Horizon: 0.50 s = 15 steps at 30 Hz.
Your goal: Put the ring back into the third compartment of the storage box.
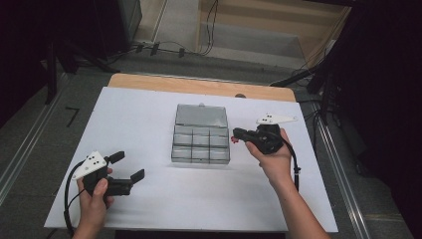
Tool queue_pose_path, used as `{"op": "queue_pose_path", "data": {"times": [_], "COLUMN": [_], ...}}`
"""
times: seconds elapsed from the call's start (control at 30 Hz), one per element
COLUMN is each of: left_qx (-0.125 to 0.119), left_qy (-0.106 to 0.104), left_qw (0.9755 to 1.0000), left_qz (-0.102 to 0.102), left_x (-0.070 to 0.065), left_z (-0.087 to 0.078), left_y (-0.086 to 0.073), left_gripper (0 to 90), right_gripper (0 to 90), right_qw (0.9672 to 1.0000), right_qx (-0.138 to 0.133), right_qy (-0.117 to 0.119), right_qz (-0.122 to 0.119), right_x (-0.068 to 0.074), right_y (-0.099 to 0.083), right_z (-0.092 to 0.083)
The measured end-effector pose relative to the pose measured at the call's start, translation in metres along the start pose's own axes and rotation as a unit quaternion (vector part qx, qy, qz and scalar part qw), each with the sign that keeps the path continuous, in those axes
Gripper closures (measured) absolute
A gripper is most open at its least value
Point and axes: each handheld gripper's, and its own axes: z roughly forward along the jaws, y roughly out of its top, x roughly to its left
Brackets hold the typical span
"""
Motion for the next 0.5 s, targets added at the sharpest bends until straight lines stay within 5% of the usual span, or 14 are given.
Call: {"op": "queue_pose_path", "data": {"times": [0.5], "left_qx": [0.002], "left_qy": [0.002], "left_qw": [1.0], "left_qz": [0.002], "left_x": [0.0], "left_z": [0.0], "left_y": [0.0], "left_gripper": [0.0], "right_gripper": [84.0], "right_qw": [1.0], "right_qx": [0.0], "right_qy": [-0.003], "right_qz": [-0.003], "right_x": [-0.001], "right_y": [0.012], "right_z": [0.011]}}
